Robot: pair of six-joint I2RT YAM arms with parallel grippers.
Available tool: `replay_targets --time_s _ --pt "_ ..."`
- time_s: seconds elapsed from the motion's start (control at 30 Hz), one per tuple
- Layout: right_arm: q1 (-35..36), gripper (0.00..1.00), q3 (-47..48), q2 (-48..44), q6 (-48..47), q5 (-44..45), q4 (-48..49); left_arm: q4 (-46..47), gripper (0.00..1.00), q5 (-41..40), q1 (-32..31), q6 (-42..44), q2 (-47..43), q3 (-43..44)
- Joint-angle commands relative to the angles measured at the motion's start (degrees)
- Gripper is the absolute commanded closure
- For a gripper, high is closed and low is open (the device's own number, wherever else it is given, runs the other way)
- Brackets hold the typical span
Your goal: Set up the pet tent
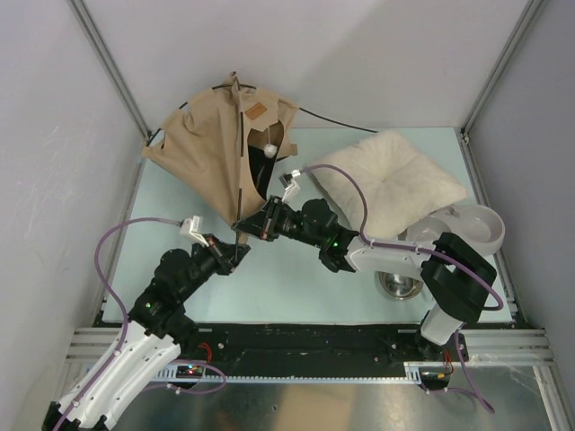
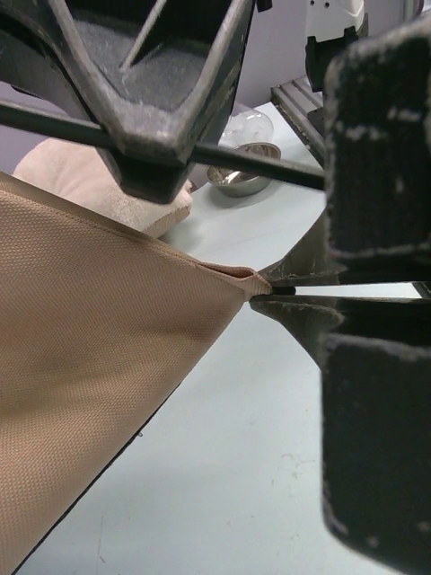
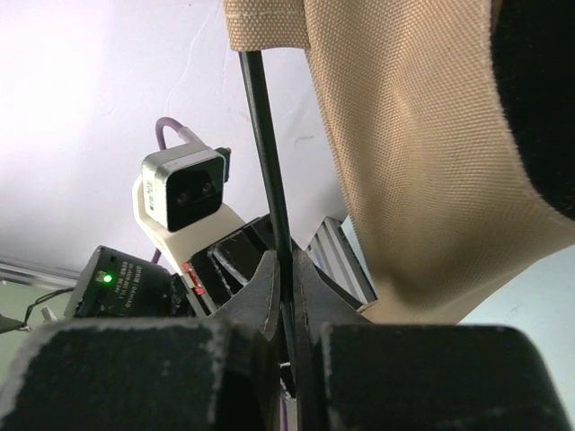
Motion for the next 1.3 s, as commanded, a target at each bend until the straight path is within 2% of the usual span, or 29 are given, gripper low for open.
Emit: replay_targets --time_s 0.0,0.4,0.63,0.97,1.27 --pt "-4.5 1.0 3.97 1.44 -1.21 11.21 4.79 -8.23 1.0 15.2 -1.56 -4.14 -0.53 2.09" --pt "-1.27 1.0 3.06 2.5 -7.19 10.71 3.22 -8.24 1.0 11.84 -1.54 -8.86 0.71 4.64" --pt "0.49 0.99 2.6 0.61 -10.57 9.15 -3.69 -8.21 1.0 11.37 -1.56 -8.84 0.92 4.34" --pt "3.68 0.76 2.69 -2.46 -15.7 12.0 -16.07 -8.26 1.0 10.21 -1.56 -8.83 0.25 2.78" --pt "5.6 0.69 2.69 -0.79 -16.81 11.85 -18.19 -8.22 1.0 9.33 -1.58 -8.66 0.22 2.6"
